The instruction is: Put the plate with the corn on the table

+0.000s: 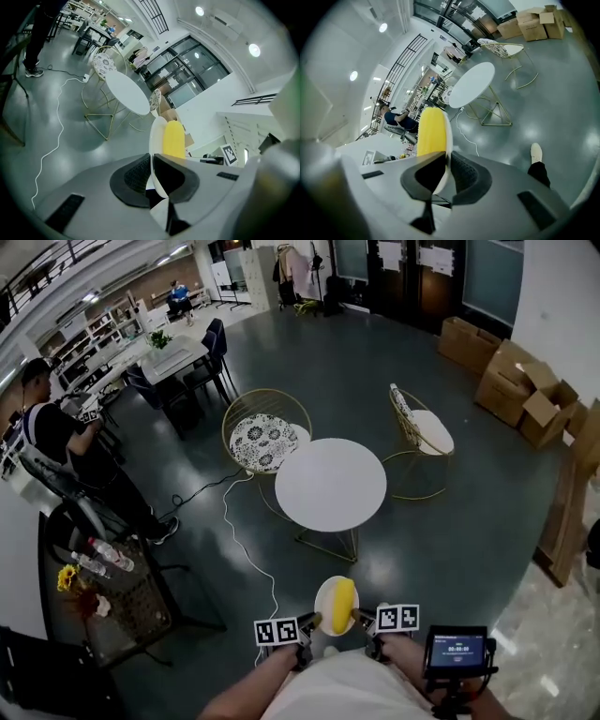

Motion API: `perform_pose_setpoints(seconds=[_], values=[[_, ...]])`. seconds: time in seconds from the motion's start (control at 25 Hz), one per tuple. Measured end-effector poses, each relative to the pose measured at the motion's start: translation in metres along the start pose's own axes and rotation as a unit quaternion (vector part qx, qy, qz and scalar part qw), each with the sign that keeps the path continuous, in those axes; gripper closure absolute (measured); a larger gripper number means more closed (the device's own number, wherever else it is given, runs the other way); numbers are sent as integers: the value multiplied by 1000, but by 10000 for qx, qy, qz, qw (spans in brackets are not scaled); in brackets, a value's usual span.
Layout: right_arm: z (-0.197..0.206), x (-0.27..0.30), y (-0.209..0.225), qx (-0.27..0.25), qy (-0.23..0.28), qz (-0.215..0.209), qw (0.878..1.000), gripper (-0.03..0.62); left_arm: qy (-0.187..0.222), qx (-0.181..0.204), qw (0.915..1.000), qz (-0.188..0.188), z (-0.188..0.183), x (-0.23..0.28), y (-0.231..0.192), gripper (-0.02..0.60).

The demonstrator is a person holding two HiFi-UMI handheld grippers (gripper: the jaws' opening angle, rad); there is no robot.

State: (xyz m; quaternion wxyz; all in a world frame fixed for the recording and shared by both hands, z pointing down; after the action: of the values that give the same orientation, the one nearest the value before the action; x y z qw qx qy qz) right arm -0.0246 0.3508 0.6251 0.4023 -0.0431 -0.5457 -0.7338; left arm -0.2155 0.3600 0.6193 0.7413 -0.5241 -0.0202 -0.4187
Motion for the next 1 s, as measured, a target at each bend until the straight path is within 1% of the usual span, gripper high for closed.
perform_pose_setpoints(seconds=[0.28, 0.56, 0.84, 1.0], values=[[21, -8, -12, -21, -61, 42, 10000, 554, 46, -143, 9999, 52, 14, -24, -3, 549], [33, -17, -14, -15, 65, 38, 10000, 554, 62, -184, 9996, 185, 25, -32, -4, 549], [33, -18, -14, -50, 123, 71, 9999, 554, 40, -161, 9995, 268, 24, -31, -5, 549], [36, -15, -14, 67, 81, 50, 9999, 554, -11, -143, 9995, 285, 23, -30, -9, 549]])
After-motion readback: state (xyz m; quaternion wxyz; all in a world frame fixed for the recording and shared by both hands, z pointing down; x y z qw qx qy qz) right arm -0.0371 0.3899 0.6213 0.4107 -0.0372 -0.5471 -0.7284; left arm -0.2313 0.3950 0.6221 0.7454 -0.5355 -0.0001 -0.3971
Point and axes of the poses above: the fingertips, and each gripper's own axes: x forward along the fingers, y to its right, z out of its underside, the point moved 6 cm from there along -x, backward along the fingers, and after that the axes turned 10 degrees about y, right-handed, at the moved point
